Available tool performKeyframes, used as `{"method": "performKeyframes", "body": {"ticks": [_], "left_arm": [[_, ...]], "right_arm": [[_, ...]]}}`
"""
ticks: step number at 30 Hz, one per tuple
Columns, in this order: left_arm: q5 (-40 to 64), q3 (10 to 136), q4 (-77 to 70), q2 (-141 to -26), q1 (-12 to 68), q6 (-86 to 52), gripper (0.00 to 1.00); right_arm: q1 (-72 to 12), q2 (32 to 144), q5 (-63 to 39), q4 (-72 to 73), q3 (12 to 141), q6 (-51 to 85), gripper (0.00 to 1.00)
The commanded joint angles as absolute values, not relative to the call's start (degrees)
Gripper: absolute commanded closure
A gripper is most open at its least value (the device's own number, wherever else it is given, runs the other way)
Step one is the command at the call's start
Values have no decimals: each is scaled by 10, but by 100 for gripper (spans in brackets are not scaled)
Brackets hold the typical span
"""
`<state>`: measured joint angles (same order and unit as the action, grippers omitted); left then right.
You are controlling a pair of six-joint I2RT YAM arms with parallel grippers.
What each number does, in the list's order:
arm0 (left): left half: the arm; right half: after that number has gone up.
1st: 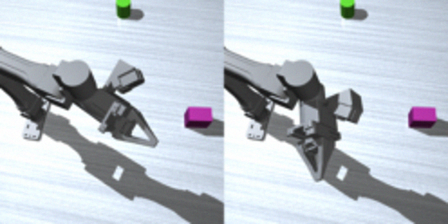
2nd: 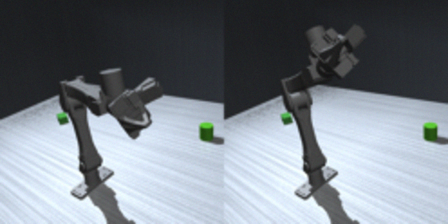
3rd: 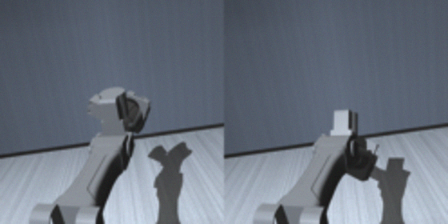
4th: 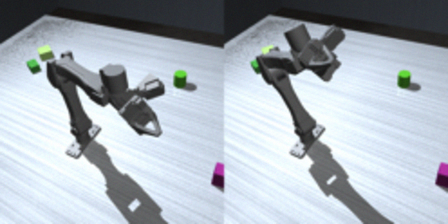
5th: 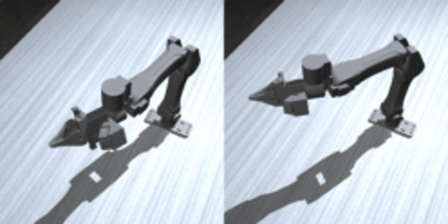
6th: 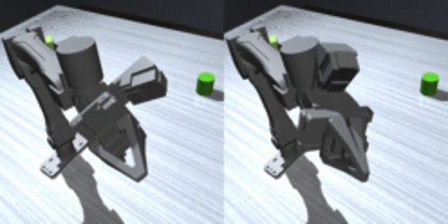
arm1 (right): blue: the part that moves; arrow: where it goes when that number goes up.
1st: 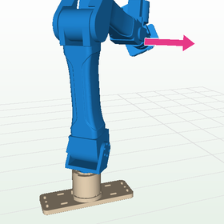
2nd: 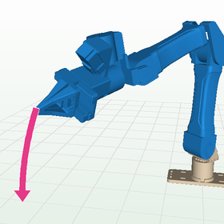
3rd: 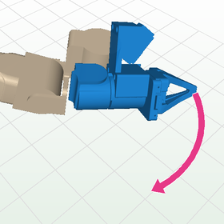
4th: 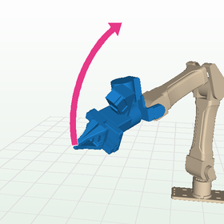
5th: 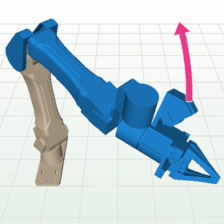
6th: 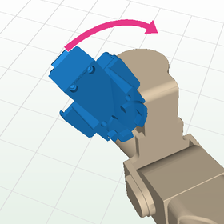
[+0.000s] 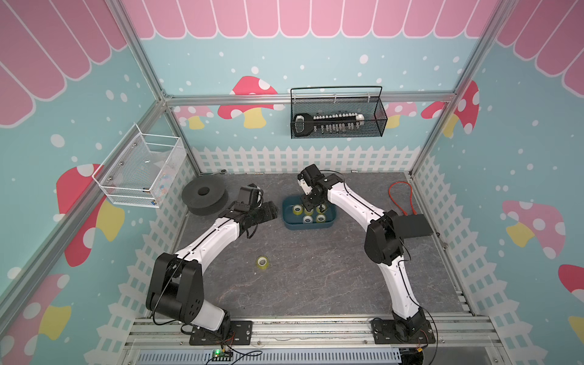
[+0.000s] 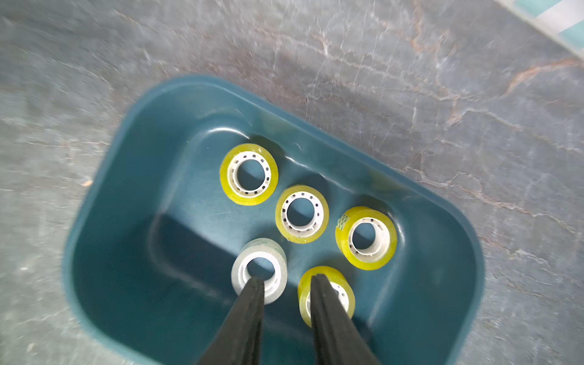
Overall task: Put the transparent tape into the storage box
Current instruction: Pick up the tape from the center of the board.
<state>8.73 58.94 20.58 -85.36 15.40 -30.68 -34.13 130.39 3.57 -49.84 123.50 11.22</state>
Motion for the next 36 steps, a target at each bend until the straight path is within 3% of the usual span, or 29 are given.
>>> {"method": "performKeyframes", "body": {"ticks": [1,18,36], "left_arm": [[105,553,260,-825,153,-340,29],[85,347,365,-608,160,-470,33],[12,342,364,-667,185,-507,43]], "right_arm": [[-340,1249,12,-496,1221,130,69],[-385,1072,1,-372,970,173,70],[-406,1034,14,-348,910,198,70]]}}
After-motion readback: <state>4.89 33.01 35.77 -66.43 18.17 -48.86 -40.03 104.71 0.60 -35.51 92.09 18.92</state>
